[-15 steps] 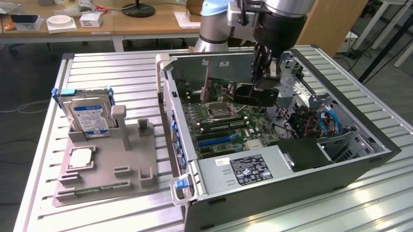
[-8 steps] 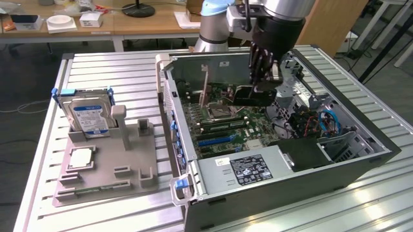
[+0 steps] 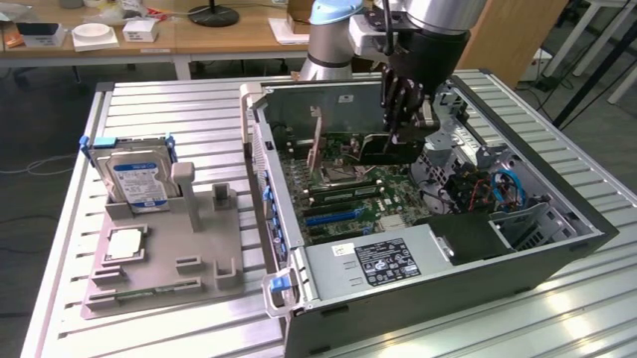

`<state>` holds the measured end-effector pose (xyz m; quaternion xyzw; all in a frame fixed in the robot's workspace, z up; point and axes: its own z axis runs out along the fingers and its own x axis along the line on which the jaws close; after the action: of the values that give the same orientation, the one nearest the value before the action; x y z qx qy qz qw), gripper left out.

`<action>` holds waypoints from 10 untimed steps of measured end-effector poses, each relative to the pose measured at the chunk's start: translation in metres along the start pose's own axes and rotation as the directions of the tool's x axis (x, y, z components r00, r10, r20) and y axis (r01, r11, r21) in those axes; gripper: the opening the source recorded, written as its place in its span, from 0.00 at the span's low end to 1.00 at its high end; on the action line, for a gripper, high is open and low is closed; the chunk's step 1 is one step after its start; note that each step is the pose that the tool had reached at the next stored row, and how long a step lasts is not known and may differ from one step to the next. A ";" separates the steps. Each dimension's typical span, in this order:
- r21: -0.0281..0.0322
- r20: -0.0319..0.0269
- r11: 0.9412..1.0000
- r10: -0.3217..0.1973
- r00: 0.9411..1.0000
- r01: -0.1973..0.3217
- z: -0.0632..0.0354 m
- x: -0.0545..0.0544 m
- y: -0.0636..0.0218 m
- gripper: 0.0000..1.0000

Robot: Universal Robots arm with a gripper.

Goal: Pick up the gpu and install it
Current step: 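Pick up the gpu and move the gpu toward the slot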

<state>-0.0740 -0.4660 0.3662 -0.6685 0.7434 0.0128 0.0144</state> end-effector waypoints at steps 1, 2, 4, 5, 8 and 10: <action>0.000 0.000 1.000 0.000 1.000 0.000 0.0013 0.000 0.0000 0.26; 0.000 0.000 1.000 0.000 1.000 0.000 0.0031 0.000 0.0000 0.26; 0.000 0.000 1.000 0.000 1.000 0.000 0.0065 0.000 0.0000 0.26; 0.000 0.000 1.000 -0.001 1.000 0.001 0.0084 0.000 0.0000 0.26; -0.001 0.000 0.999 -0.034 0.999 0.034 0.0139 0.000 0.0004 0.26; -0.003 0.000 0.998 -0.069 0.998 0.069 0.0174 0.001 0.0005 0.26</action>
<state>-0.0745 -0.4659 0.3487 -0.6939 0.7198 0.0133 0.0141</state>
